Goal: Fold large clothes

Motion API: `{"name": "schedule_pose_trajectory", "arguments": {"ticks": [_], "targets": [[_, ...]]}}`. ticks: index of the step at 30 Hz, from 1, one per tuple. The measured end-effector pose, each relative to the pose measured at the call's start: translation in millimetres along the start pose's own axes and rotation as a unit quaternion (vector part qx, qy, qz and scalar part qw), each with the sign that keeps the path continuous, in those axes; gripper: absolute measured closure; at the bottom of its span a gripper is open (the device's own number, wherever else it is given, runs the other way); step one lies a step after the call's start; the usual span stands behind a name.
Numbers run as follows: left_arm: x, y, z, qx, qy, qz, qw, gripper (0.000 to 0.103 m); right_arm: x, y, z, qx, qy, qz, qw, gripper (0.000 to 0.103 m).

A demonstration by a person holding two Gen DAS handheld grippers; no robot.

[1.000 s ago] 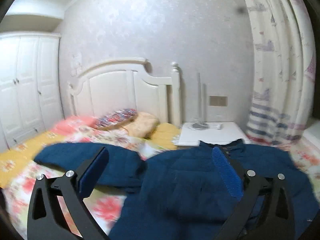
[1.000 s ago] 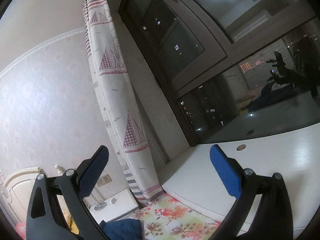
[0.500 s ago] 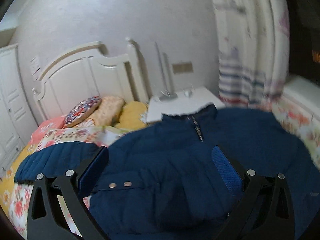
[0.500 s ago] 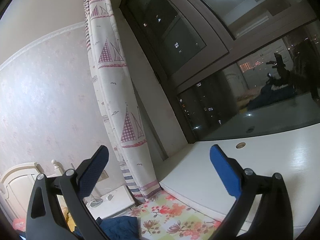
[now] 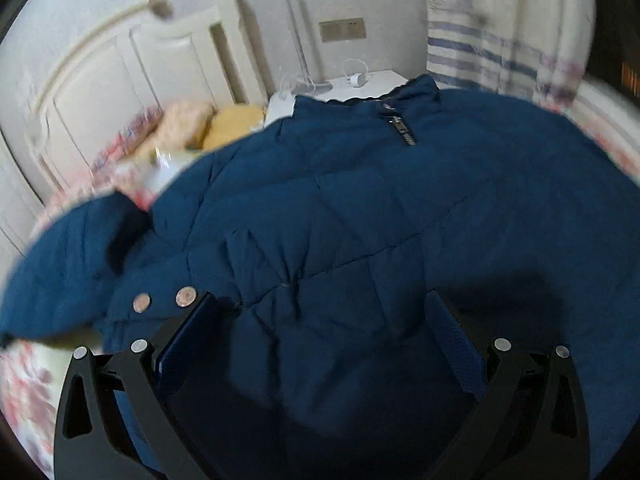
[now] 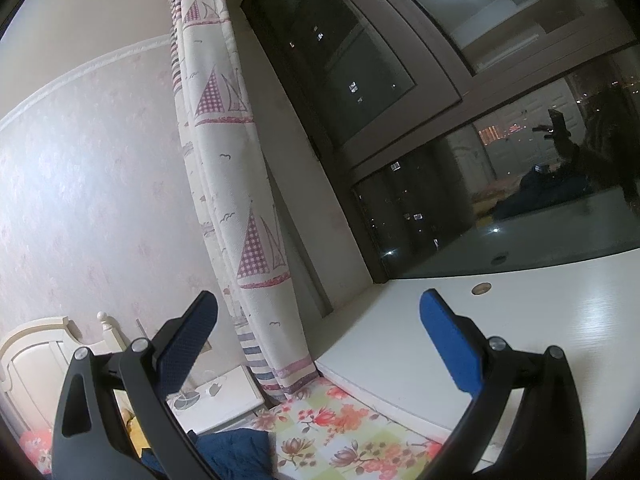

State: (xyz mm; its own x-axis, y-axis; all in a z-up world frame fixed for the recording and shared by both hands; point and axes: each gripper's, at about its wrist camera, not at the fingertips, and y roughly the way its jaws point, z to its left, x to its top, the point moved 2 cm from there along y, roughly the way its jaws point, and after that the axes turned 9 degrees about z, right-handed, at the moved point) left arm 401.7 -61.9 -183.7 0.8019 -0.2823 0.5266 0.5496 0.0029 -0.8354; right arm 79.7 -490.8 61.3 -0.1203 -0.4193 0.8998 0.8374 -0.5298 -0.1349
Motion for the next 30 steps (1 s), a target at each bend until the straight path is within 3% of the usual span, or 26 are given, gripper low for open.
{"name": "schedule_pose_trajectory", "arguments": {"ticks": [2,3,5,7,8,11,13,16,17,18,19,21,24,25,28,29,30], "targets": [[1,-7,7,0.007,-0.016,-0.003,0.9998,0.004,-7,6,5,0.005,-0.005,0.011,1.000,0.002],[-1,-20,15,0.002,-0.042,-0.027,0.9987,0.004,-13,12,9,0.010,-0.008,0.022,1.000,0.002],[-5,-38,25,-0.041,-0.078,-0.056,0.9945,0.004,-30,31,24,0.025,-0.029,0.057,0.998,0.003],[-10,-50,36,-0.093,-0.115,-0.066,0.9868,0.004,-55,61,43,0.050,-0.063,0.119,0.990,0.003],[-12,-52,39,-0.102,-0.121,-0.064,0.9854,0.004,-75,82,55,0.064,-0.087,0.166,0.980,0.003],[-19,-42,39,-0.088,-0.103,-0.050,0.9895,0.004,-141,134,84,0.103,-0.148,0.286,0.941,0.003],[-26,-28,40,-0.075,-0.098,-0.035,0.9917,0.004,-188,157,97,0.102,-0.189,0.341,0.915,0.004],[-30,-18,42,-0.081,-0.101,-0.025,0.9913,0.004,-259,180,115,0.098,-0.261,0.408,0.870,0.023],[-29,-19,40,-0.077,-0.098,-0.026,0.9919,0.004,-276,185,119,0.090,-0.285,0.423,0.855,0.024],[-29,-17,39,-0.073,-0.094,-0.024,0.9925,0.004,-300,191,122,0.080,-0.318,0.457,0.827,0.024],[-28,-16,40,-0.070,-0.092,-0.022,0.9930,0.004,-316,192,124,0.074,-0.336,0.472,0.812,0.024],[-28,-15,39,-0.066,-0.089,-0.021,0.9936,0.004,-312,191,126,0.079,-0.336,0.469,0.813,0.023],[-28,-15,38,-0.066,-0.089,-0.020,0.9937,0.004,-284,200,131,0.090,-0.282,0.457,0.839,0.024],[-28,-15,37,-0.062,-0.086,-0.019,0.9941,0.004,-280,206,138,0.086,-0.278,0.456,0.841,0.024],[-28,-14,35,-0.048,-0.079,-0.012,0.9956,0.004,-280,215,171,0.075,-0.330,0.415,0.845,0.025],[-28,-13,33,-0.047,-0.078,-0.011,0.9958,0.004,-282,217,185,0.072,-0.351,0.409,0.839,0.025],[-28,-13,34,-0.048,-0.078,-0.011,0.9957,0.004,-282,221,192,0.066,-0.342,0.435,0.830,0.025]]}}
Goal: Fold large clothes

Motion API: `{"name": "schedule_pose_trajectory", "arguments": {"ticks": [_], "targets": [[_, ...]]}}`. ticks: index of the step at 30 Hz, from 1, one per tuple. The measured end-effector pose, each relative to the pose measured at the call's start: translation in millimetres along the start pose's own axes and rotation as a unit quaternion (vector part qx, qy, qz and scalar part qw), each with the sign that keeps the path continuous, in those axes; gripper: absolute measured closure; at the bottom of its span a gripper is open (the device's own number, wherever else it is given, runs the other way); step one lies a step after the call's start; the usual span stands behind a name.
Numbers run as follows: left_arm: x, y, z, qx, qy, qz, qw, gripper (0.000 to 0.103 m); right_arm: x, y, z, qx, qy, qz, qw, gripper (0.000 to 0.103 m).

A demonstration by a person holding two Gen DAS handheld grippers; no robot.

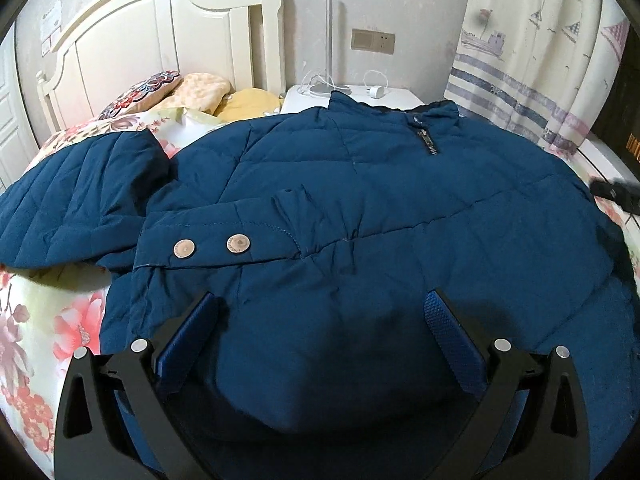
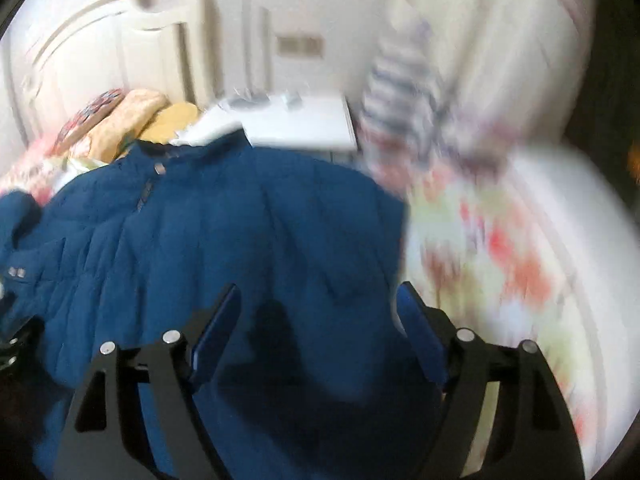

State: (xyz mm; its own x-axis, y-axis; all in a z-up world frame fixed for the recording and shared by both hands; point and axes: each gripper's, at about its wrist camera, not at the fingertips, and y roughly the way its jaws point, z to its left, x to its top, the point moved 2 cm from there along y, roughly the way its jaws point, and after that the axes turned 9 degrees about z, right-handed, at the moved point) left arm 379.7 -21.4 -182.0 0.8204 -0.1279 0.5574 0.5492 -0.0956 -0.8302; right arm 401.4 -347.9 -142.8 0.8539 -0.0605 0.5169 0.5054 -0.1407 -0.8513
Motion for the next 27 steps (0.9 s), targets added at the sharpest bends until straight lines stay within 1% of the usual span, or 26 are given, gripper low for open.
{"name": "schedule_pose_trajectory", "arguments": {"ticks": [1,2,3,4,5,6,7,9,10,11,13,14,15,16,18,19,20,21,22,23,26,27], "targets": [[0,-1,1,-0.005,-0.003,-0.001,1.0000,0.004,3,-4,0,0.019,0.016,0.011,1.000,0.025],[0,-1,3,-0.011,-0.006,-0.002,0.9999,0.004,6,-10,2,0.015,0.017,0.013,1.000,0.023],[0,-1,4,-0.015,-0.008,-0.002,0.9998,0.004,5,-24,5,-0.022,0.012,-0.015,1.000,0.024],[0,-1,4,-0.019,-0.011,-0.003,0.9998,0.004,4,-39,5,-0.051,0.012,-0.053,0.997,0.024],[0,-1,5,-0.022,-0.012,-0.002,0.9997,0.004,-2,-68,8,-0.062,0.012,-0.116,0.991,0.024],[1,0,5,-0.022,-0.013,-0.001,0.9997,0.004,-9,-97,10,-0.056,0.014,-0.168,0.984,0.023],[1,1,4,-0.020,-0.012,0.001,0.9997,0.004,-15,-125,11,-0.062,0.024,-0.210,0.975,0.021],[1,2,2,-0.014,-0.009,0.004,0.9999,0.004,-30,-190,3,-0.091,0.067,-0.297,0.948,0.004],[1,2,1,-0.012,-0.008,0.004,0.9999,0.004,-42,-234,-10,-0.094,0.108,-0.356,0.924,0.003],[1,1,1,-0.011,-0.008,0.003,0.9999,0.004,-52,-263,-23,-0.090,0.142,-0.396,0.903,0.003],[1,-1,1,-0.011,-0.008,-0.002,0.9999,0.004,-72,-312,-54,-0.077,0.209,-0.457,0.861,0.003],[1,-3,1,-0.012,-0.009,-0.007,0.9999,0.004,-83,-338,-75,-0.078,0.245,-0.484,0.837,0.003],[1,-7,2,-0.013,-0.011,-0.017,0.9997,0.004,-90,-353,-92,-0.086,0.265,-0.494,0.823,0.003],[0,-16,3,-0.007,-0.017,-0.040,0.9990,0.004,-95,-363,-104,-0.094,0.280,-0.497,0.816,0.003],[-1,-48,5,0.021,-0.033,-0.110,0.9932,0.004,-111,-384,-133,-0.100,0.311,-0.503,0.800,0.003],[-3,-75,6,0.037,-0.050,-0.161,0.9850,0.004,-125,-397,-149,-0.106,0.329,-0.510,0.787,0.003],[-6,-106,7,0.048,-0.076,-0.213,0.9729,0.004,-133,-404,-157,-0.112,0.337,-0.512,0.782,0.002],[-9,-128,8,0.051,-0.094,-0.248,0.9629,0.004,-142,-412,-168,-0.121,0.344,-0.510,0.779,0.002],[-14,-155,6,0.051,-0.110,-0.290,0.9494,0.004,-151,-418,-178,-0.125,0.351,-0.508,0.776,0.003],[-19,-187,2,0.046,-0.118,-0.335,0.9335,0.004,-158,-421,-184,-0.124,0.357,-0.508,0.774,0.002],[-30,-244,-16,0.047,-0.105,-0.405,0.9072,0.004,-181,-430,-201,-0.119,0.374,-0.509,0.766,0.002],[-31,-253,-20,0.040,-0.098,-0.414,0.9042,0.004,-188,-432,-206,-0.117,0.378,-0.511,0.763,0.002]]}}
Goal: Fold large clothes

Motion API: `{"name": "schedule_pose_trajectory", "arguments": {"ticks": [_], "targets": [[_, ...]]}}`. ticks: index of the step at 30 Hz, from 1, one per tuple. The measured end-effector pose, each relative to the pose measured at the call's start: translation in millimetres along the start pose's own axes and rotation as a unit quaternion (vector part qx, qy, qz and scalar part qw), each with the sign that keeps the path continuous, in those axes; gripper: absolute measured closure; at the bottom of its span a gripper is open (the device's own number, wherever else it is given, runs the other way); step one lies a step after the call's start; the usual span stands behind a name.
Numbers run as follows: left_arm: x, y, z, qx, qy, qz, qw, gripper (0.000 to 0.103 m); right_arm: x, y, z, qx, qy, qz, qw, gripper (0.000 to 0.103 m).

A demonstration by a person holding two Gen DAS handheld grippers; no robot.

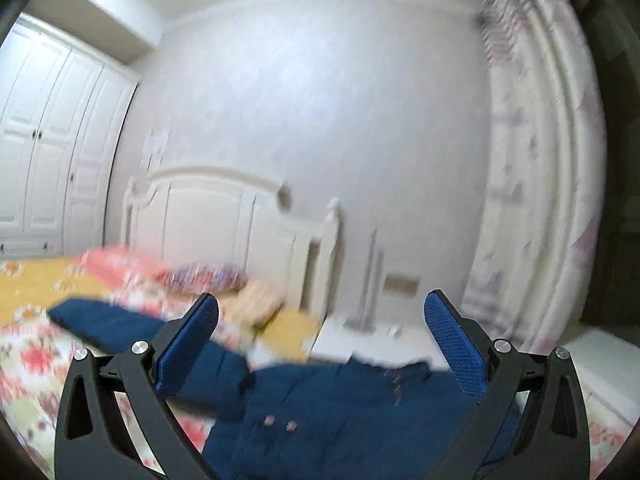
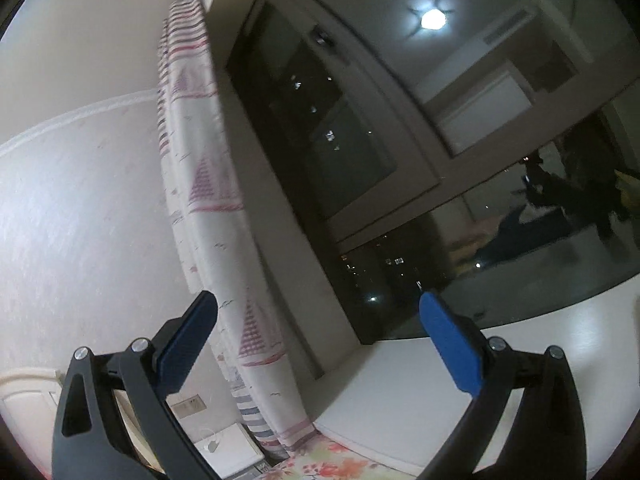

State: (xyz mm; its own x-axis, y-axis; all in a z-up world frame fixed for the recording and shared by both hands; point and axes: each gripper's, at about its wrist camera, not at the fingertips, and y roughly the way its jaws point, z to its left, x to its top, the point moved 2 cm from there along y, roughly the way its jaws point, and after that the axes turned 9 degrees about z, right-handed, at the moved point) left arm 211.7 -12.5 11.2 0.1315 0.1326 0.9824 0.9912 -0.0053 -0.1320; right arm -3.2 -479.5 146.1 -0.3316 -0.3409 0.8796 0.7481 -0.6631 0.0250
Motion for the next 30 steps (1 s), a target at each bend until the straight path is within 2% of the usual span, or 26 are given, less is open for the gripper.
{"name": "schedule_pose_trajectory", "arguments": {"ticks": [4,7,10,21,30], "targets": [[10,-27,-9,-0.026,0.013,-0.015,0.9995,0.004,10,-21,-20,0.004,0.014,-0.011,1.000,0.002],[7,-29,-8,-0.021,0.018,-0.015,0.9995,0.004,13,-34,-28,0.004,0.017,-0.017,1.000,0.002],[0,-21,-2,-0.014,0.011,0.001,0.9998,0.004,13,-34,-30,0.004,0.013,-0.016,1.000,0.002],[-24,26,14,0.011,0.017,0.049,0.9986,0.004,-16,14,-7,-0.011,-0.011,0.015,1.000,0.002],[-35,73,7,0.019,0.032,0.070,0.9969,0.004,-41,64,15,-0.025,-0.027,0.034,0.999,0.002]]}}
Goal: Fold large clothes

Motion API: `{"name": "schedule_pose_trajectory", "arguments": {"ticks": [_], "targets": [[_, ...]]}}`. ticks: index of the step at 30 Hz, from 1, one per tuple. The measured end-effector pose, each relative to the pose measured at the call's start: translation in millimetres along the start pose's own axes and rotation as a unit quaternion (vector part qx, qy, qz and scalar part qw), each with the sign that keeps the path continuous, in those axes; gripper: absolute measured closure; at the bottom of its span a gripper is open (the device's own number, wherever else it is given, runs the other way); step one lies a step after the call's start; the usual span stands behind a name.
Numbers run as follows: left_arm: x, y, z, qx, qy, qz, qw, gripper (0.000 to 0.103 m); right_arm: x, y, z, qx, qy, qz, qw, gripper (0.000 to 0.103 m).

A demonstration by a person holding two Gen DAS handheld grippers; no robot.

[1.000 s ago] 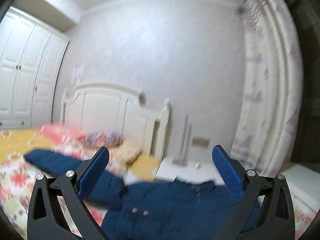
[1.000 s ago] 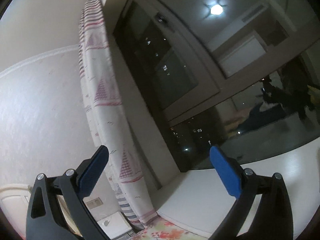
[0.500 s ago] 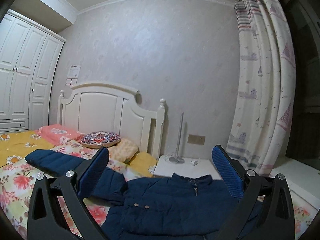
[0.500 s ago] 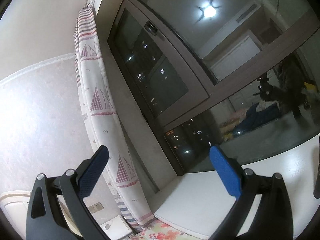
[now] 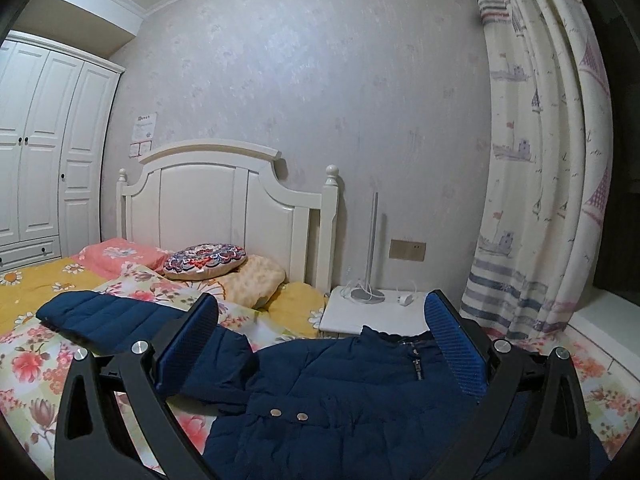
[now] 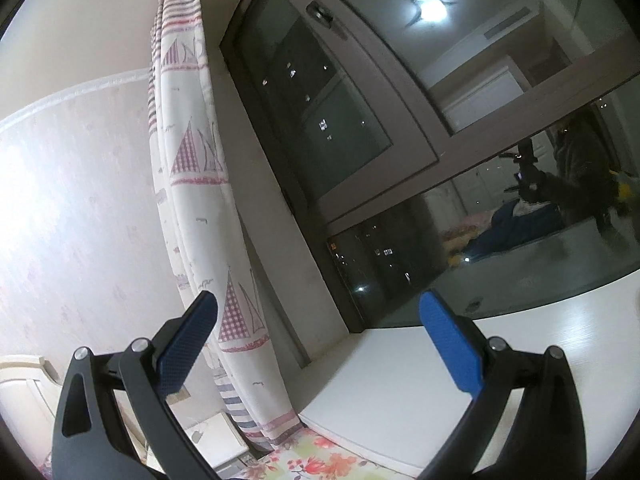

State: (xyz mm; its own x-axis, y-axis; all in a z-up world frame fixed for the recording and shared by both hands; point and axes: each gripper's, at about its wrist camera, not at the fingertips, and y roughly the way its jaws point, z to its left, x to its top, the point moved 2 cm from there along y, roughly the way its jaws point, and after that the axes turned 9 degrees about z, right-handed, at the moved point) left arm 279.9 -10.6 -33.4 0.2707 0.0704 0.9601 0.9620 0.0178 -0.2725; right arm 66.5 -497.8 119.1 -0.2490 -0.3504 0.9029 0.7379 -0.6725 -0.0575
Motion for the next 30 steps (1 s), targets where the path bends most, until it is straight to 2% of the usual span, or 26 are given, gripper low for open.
{"name": "schedule_pose_trajectory", "arguments": {"ticks": [6,9,11,12,14,15,16,17,18,19,21,22,23,24,26,27,28,29,30], "targets": [[-9,40,-1,0.007,0.001,0.028,0.9996,0.004,-27,42,24,-0.003,-0.017,0.027,0.999,0.002],[-21,63,2,0.011,0.006,0.054,0.9984,0.004,-56,71,43,0.006,-0.029,0.057,0.998,0.002],[-38,91,4,0.003,0.018,0.113,0.9934,0.004,-88,95,61,0.021,-0.042,0.094,0.994,0.002],[-48,104,5,0.000,0.026,0.146,0.9890,0.004,-111,111,75,0.033,-0.058,0.125,0.990,0.002],[-70,130,6,-0.003,0.040,0.214,0.9760,0.004,-171,152,111,0.083,-0.111,0.233,0.963,0.003],[-85,145,6,-0.006,0.049,0.259,0.9646,0.004,-209,174,131,0.118,-0.141,0.304,0.935,0.003],[-99,161,6,-0.012,0.057,0.311,0.9485,0.004,-252,194,150,0.140,-0.176,0.375,0.899,0.003],[-108,171,5,-0.012,0.062,0.344,0.9368,0.004,-283,206,162,0.151,-0.200,0.420,0.872,0.003],[-113,176,4,-0.001,0.074,0.356,0.9316,0.004,-323,217,173,0.157,-0.233,0.464,0.840,0.003],[-113,175,1,0.006,0.084,0.352,0.9324,0.004,-349,223,179,0.150,-0.262,0.482,0.822,0.003],[-116,175,-3,0.016,0.098,0.353,0.9303,0.004,-418,236,180,0.118,-0.340,0.530,0.768,0.003],[-117,175,-3,0.017,0.099,0.355,0.9295,0.004,-430,240,175,0.128,-0.331,0.541,0.762,0.002],[-117,175,-2,0.015,0.097,0.355,0.9296,0.004,-425,243,170,0.134,-0.309,0.535,0.775,0.002],[-116,175,-2,0.013,0.095,0.356,0.9296,0.004,-422,247,168,0.127,-0.296,0.545,0.774,0.003],[-116,174,0,0.012,0.094,0.356,0.9298,0.004,-409,243,169,0.106,-0.297,0.519,0.794,0.003],[-115,175,0,0.012,0.094,0.356,0.9298,0.004,-402,237,173,0.107,-0.305,0.494,0.807,0.003],[-115,175,0,0.012,0.094,0.356,0.9297,0.004,-397,229,181,0.121,-0.310,0.477,0.813,0.003],[-113,177,-1,0.012,0.093,0.355,0.9301,0.004,-396,224,189,0.137,-0.312,0.472,0.813,0.003],[-112,176,-2,0.010,0.092,0.354,0.9309,0.004,-401,215,200,0.162,-0.319,0.473,0.805,0.003]]}}
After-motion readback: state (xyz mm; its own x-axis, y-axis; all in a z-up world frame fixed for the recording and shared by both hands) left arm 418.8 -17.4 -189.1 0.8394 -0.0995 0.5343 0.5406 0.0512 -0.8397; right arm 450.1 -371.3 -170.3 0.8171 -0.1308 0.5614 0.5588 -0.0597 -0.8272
